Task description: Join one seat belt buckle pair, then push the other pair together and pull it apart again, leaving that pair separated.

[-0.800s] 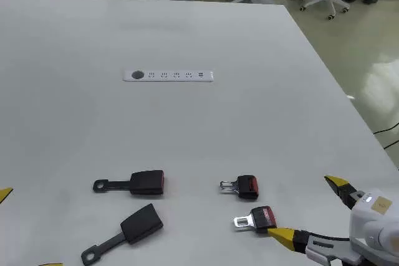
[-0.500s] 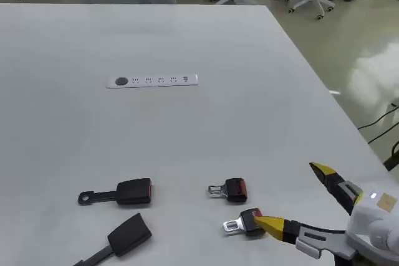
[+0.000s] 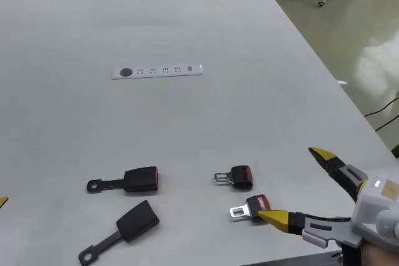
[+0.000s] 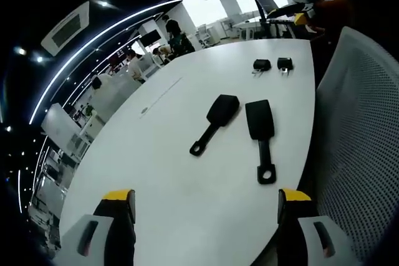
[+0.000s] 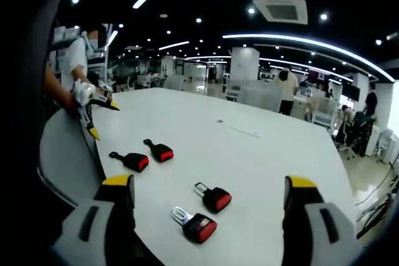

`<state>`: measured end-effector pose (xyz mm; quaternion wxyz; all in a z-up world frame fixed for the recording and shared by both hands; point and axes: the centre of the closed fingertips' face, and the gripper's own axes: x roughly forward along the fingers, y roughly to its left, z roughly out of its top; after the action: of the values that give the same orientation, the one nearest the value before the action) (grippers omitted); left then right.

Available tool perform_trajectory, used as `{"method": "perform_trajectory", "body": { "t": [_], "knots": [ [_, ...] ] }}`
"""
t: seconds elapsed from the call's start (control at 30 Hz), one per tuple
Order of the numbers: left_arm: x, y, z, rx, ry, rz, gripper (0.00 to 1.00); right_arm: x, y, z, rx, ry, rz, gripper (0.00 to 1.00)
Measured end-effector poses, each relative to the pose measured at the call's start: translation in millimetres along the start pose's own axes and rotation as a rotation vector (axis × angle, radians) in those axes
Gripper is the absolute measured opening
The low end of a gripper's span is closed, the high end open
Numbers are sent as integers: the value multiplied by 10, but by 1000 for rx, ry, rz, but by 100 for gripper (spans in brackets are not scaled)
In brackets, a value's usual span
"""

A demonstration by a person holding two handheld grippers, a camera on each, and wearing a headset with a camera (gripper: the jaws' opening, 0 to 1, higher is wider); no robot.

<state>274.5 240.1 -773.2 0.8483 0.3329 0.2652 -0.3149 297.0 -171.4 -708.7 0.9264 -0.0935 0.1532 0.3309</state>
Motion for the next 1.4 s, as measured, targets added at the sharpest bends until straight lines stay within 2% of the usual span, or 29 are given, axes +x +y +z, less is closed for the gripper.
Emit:
{"method": "perform_trajectory", "body": {
  "t": [0.03,0.1,0.2,0.43,0.57,0.63,0.7,0.87,0.97,1.07,1.2,1.3,1.33,1.37,1.4],
  "knots": [
    [-1,2,-2,2,2,1,97,0,14,-19,14,9,15,100],
    [-2,8,-13,4,9,4,97,-6,22,-169,23,98,35,100],
    [-13,17,-1,11,11,10,97,-1,23,-101,17,71,36,100],
    [-12,32,-9,12,13,16,96,31,25,-18,13,57,29,100],
    [-5,21,-26,19,22,12,96,47,-17,-126,-24,118,-7,100],
    [-1,14,-43,24,30,9,95,36,-18,-136,-27,119,-11,100],
    [0,13,-47,24,31,9,95,33,-23,-96,-3,84,-15,100],
    [-5,17,-32,25,26,13,95,18,-36,-156,-8,103,-13,100],
    [-3,14,-36,23,25,10,95,-3,-18,-151,65,99,4,100],
    [-5,13,-30,19,19,10,95,-8,-37,-164,31,114,-7,100],
    [-10,18,-26,14,14,11,94,-1,-20,-140,2,123,5,100],
    [-4,5,-41,13,19,5,94,11,13,-148,7,139,25,100],
    [0,-1,-45,14,20,3,94,25,38,-157,2,152,41,100],
    [1,-3,-49,14,21,2,94,16,98,-200,12,184,75,95],
    [4,-6,-56,12,24,0,94,2,163,-274,57,243,106,89]
  ]
}}
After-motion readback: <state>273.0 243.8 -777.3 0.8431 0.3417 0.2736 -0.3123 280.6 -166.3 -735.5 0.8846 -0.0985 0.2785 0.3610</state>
